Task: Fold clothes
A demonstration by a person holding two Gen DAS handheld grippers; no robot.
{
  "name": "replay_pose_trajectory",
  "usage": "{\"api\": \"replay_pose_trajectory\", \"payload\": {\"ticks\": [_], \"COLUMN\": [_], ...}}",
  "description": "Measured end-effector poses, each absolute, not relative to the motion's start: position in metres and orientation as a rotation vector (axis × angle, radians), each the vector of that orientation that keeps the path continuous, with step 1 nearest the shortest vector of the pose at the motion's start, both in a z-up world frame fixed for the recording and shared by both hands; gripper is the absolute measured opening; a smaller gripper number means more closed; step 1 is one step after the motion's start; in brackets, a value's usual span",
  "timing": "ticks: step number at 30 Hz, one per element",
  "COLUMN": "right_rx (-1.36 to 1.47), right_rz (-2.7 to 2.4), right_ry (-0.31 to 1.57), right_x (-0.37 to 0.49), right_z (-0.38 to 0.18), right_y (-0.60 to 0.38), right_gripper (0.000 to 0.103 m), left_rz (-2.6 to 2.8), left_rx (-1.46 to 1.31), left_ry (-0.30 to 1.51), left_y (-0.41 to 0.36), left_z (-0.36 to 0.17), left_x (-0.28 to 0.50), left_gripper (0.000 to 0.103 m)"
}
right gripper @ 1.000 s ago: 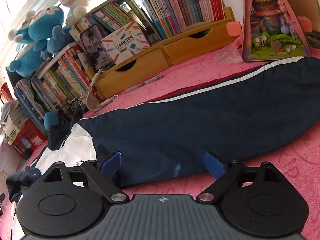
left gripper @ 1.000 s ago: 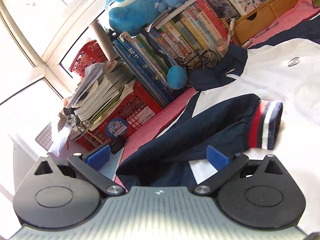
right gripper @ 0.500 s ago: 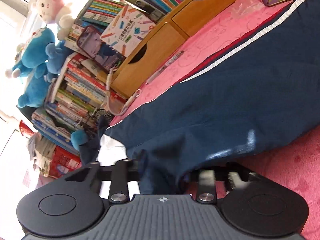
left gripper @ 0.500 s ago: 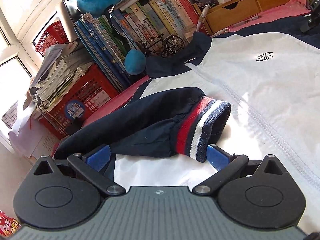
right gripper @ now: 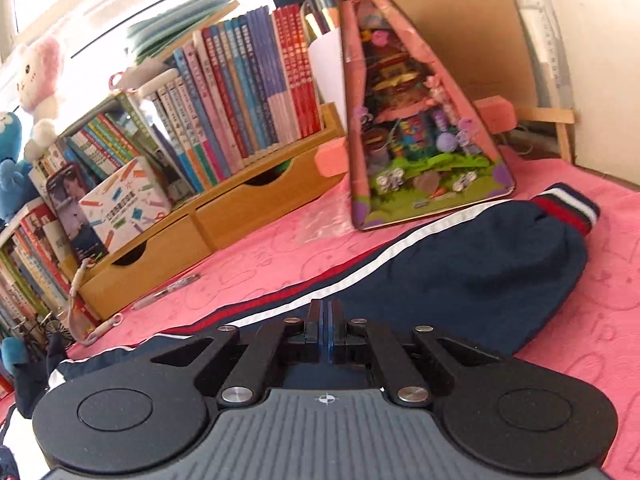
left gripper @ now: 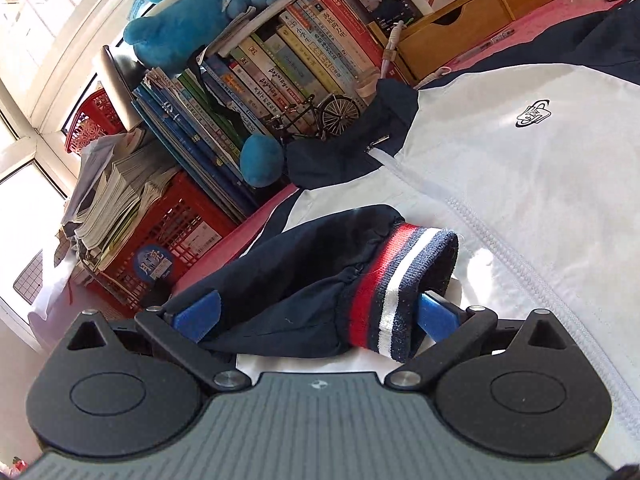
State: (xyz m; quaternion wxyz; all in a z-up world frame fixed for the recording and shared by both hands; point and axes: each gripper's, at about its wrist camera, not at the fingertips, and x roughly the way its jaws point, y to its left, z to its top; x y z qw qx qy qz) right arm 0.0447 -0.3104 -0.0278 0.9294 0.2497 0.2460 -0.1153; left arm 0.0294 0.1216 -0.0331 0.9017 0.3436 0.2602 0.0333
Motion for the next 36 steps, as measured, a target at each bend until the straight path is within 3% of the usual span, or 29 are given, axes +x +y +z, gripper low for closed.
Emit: {"api": "replay_pose_trajectory", "payload": {"ticks": [4, 8, 11, 15, 18, 20, 21, 24, 27, 30, 36], "right_rx": [0.507, 0.503, 0.486, 0.468, 0.416, 0.358, 0.319, 0.197, 0.063, -0.024, -0.073], "right_rz": [-0.241, -0.245, -0.232, -0.17, -0.11, -0.034, -0.004, 0.083, 0.159, 0.222, 0.29], "right_ry": [0.523, 0.542, 0.55, 0.553, 0.551, 0.544, 0.539, 0.522, 0.513, 0.532, 0.601], "right_x": [0.031, 0.017, 0.014, 0.019, 0.026, 0.032, 0.035, 0.043, 0.059, 0.085, 0.154], "right_z": [-0.034, -0.04, -0.038, -0.028, -0.017, -0.009, -0.003, 0.012, 0.022, 0.021, 0.0], "right_y": [-0.32, -0.329, -0.326, -0.313, -0.295, -0.28, -0.27, -0.239, -0.203, -0.168, -0.119], "right_gripper": [0.007, 0.01, 0.01, 0.015, 0.04, 0.084, 0.089, 0.093, 0.103, 0.103, 0.103], "left_rz": [0.16, 0.373, 0.63, 0.927, 0.897, 0.895, 0.895, 0.862, 0.702, 0.407, 0.031], "left_rx": [0.842, 0.866, 0.719, 0.322, 0.219, 0.306, 0.359, 0.465, 0.403, 0.297, 0.354], "left_ry": [0.47, 0.408, 0.451, 0.607, 0.619, 0.659, 0.681, 0.722, 0.682, 0.646, 0.645], "left_y": [0.115, 0.164, 0.243, 0.355, 0.381, 0.377, 0.374, 0.362, 0.349, 0.329, 0.272], "left_z": [-0.038, 0.011, 0.061, 0.108, 0.105, 0.091, 0.083, 0.065, 0.067, 0.071, 0.05], "left_x": [0.055, 0.107, 0.149, 0.165, 0.148, 0.15, 0.151, 0.157, 0.15, 0.142, 0.144], "left_gripper": [0.103, 0.103, 0.103, 0.098, 0.103, 0.103, 0.103, 0.103, 0.103, 0.103, 0.103]}}
